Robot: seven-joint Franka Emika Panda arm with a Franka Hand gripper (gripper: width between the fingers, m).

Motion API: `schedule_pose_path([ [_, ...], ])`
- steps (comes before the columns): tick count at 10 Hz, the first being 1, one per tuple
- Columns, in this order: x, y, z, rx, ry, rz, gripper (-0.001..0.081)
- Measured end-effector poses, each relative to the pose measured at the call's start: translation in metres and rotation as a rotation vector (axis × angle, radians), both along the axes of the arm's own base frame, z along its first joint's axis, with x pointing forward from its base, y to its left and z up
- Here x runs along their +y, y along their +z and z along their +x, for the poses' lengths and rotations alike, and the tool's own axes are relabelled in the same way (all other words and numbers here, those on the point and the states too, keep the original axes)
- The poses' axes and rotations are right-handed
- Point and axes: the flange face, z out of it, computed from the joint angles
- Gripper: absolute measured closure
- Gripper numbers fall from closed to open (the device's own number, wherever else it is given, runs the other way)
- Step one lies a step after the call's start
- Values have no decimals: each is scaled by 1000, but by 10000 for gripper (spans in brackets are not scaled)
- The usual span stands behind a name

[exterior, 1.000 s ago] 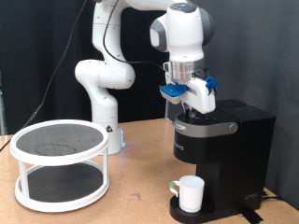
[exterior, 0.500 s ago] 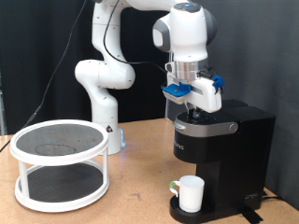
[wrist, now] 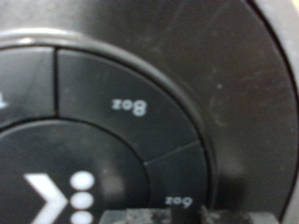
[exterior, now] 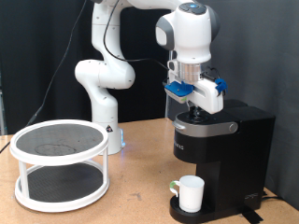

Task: Make a cup of coffee with the keurig machine

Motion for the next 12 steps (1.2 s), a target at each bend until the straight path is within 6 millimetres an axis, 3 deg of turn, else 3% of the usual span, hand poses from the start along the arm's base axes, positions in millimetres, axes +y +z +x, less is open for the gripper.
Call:
schedule_pose_path([
  [12,-7,-1,10,50,-23,32,806],
])
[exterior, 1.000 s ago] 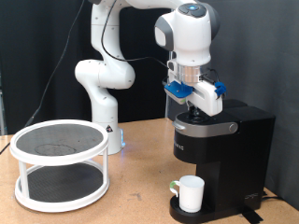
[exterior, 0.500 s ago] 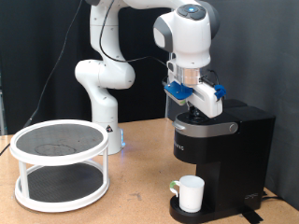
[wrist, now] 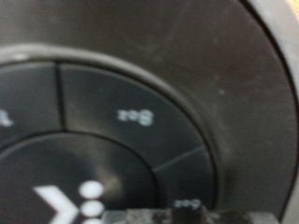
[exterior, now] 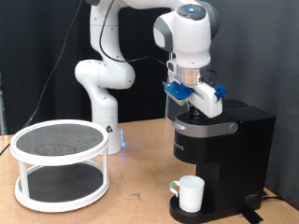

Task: Make a cup of coffee with the keurig machine

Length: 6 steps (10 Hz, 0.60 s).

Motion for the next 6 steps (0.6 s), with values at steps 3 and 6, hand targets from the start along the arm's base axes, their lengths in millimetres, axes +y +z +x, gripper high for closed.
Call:
schedule_pose_path([
  [3,-1,1,3,-19,-9,-13,806],
  [6,-2,1,3,-20,-9,-14,806],
])
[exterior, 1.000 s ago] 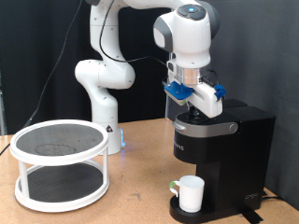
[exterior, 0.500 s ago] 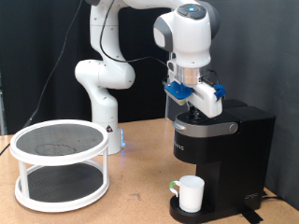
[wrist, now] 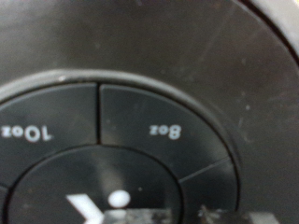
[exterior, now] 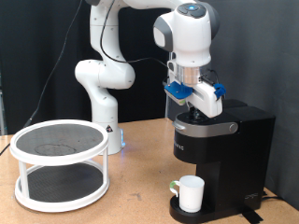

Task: Make a cup of coffee with the keurig machine

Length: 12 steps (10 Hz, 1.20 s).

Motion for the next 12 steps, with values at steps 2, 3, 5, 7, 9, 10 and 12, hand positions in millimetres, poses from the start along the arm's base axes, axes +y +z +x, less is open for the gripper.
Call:
schedule_pose_path([
  [2,-1,0,0,2,-1,1,806],
  [3,-1,0,0,4,-3,2,806],
  [5,-2,-1,1,14,-2,8,806],
  [7,-3,-1,3,37,5,18,806],
  [9,-4,-1,6,52,12,24,806],
  [10,-4,-1,6,53,14,23,806],
  [12,-3,-1,6,48,22,23,806],
])
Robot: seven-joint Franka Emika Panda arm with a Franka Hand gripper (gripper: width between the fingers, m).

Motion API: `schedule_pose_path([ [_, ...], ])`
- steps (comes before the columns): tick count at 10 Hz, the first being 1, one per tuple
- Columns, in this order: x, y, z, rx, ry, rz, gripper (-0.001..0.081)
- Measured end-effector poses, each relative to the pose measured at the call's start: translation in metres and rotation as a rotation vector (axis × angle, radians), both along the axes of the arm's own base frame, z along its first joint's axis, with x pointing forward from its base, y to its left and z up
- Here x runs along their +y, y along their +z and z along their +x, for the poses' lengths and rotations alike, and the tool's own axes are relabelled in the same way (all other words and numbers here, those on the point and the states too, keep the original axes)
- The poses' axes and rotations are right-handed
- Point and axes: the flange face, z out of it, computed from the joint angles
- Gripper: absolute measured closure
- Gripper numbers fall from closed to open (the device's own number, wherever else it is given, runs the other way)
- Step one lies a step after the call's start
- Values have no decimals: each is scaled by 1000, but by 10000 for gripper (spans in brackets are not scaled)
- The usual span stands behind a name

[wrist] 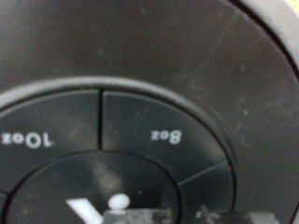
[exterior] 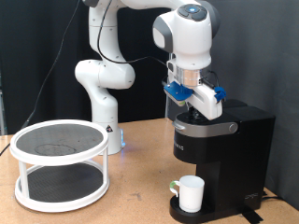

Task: Make a cup of coffee with the keurig machine

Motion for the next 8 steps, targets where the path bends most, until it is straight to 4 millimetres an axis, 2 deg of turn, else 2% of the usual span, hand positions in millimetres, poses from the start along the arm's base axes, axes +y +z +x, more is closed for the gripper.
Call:
schedule_pose_path([
  [2,2,1,-4,-43,38,18,806],
  [4,6,1,-17,-119,75,69,806],
  [8,0,24,-49,-230,44,62,806],
])
